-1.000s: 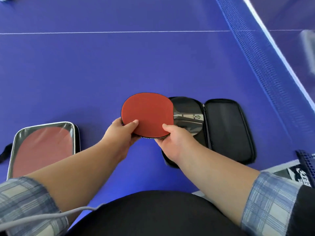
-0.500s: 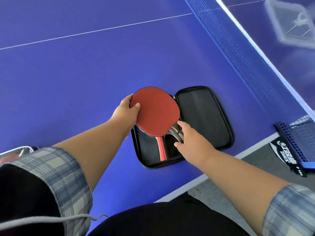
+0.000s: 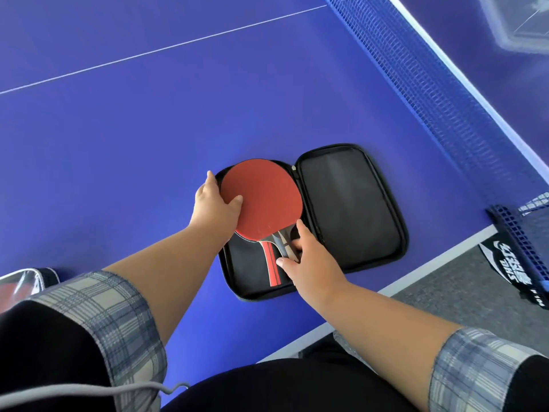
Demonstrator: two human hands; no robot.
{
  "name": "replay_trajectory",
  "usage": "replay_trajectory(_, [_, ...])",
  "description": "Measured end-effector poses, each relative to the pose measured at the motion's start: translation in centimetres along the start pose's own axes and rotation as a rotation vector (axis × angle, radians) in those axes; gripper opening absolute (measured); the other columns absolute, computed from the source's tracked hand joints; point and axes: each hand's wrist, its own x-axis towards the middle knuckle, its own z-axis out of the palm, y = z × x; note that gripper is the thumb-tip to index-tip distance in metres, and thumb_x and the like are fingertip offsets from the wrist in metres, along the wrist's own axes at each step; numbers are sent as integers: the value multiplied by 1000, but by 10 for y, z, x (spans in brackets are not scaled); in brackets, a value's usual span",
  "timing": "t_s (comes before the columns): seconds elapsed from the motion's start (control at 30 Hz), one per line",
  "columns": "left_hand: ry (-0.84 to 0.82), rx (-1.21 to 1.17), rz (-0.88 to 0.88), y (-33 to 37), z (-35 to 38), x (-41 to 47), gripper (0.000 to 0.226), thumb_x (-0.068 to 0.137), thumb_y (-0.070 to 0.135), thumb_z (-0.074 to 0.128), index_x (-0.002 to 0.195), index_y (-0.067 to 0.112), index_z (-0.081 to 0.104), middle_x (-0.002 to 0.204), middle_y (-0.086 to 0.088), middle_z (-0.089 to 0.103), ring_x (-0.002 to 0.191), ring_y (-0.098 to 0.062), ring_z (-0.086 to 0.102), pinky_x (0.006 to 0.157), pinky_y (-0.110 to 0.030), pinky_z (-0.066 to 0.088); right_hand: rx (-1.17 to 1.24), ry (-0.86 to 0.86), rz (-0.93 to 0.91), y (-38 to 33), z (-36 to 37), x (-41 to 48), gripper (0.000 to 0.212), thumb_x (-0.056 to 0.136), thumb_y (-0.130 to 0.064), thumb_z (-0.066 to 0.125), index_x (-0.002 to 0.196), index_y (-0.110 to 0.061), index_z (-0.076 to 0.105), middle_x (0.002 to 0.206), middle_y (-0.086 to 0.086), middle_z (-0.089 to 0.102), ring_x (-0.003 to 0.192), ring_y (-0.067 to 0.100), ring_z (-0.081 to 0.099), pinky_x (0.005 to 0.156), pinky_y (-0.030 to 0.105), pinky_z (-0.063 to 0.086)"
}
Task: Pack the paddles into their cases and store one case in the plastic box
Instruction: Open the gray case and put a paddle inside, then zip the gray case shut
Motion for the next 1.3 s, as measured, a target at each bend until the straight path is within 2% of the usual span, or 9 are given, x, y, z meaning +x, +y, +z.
replay_trajectory(0.23, [3,105,20,-9,3,-5,60,99,36,49,153,17,30,137,-7,50,115,-27,55,92,-42,49,41,-15,-27,9,6,4,91,94,-36,66,158,-44,3,133,-9,58,112,13,62,93,33,53])
replay_trajectory(0.37, [66,135,-37,-4,11,-8,62,101,34,46,156,22,20,146,-9,41,125,-31,49,92,-43,47,-56,-90,-55,10,4,7,95,92,-39,65,158,-40,-4,118,-19,52,79,-3,59,67,10,40])
replay_trajectory(0.47, [177,201,-91,5,20,-16,65,100,32,49,156,32,16,154,-4,30,136,-30,34,103,-50,41,-84,-123,-110,14,-22,9,76,93,-38,59,158,-34,20,128,-11,58,92,-1,58,82,15,43])
replay_trajectory(0.57, [224,353,137,16,32,-32,61,99,29,50,152,41,22,160,4,19,142,-29,22,113,-50,30,-70,242,-172,30,-70,17,46,94,-29,59,140,-24,57,129,-2,63,101,4,60,89,18,45])
replay_trajectory(0.67, [65,576,440,22,49,-46,51,101,29,43,148,43,29,159,5,22,142,-26,17,114,-48,26,-147,532,41,59,-124,34,50,92,-33,63,140,-20,55,136,7,56,124,28,52,104,43,45])
replay_trajectory(0.83, [-15,700,381,32,60,-51,43,101,33,41,143,41,41,157,3,30,142,-27,22,113,-47,26,115,261,363,85,-168,51,61,90,-46,63,144,-24,46,142,2,55,125,28,55,105,42,45])
replay_trajectory(0.97, [-67,736,327,43,55,-52,44,101,34,39,144,43,42,156,3,29,142,-27,22,112,-46,27,362,73,330,79,-182,49,47,92,-41,65,134,-23,57,131,-4,64,122,22,59,108,45,44])
replay_trajectory(1.07, [-113,699,235,55,48,-52,43,99,37,42,140,45,46,152,4,32,139,-27,23,109,-45,31,558,-88,183,61,-185,30,37,92,-17,61,128,-27,63,117,-4,75,109,20,71,90,40,54])
replay_trajectory(1.3, [-257,-128,23,95,36,-75,68,83,77,35,135,38,53,134,6,58,125,-20,52,96,-34,40,371,-398,-206,-19,-147,-22,68,80,-14,54,122,-67,54,126,-21,67,119,0,61,99,26,48])
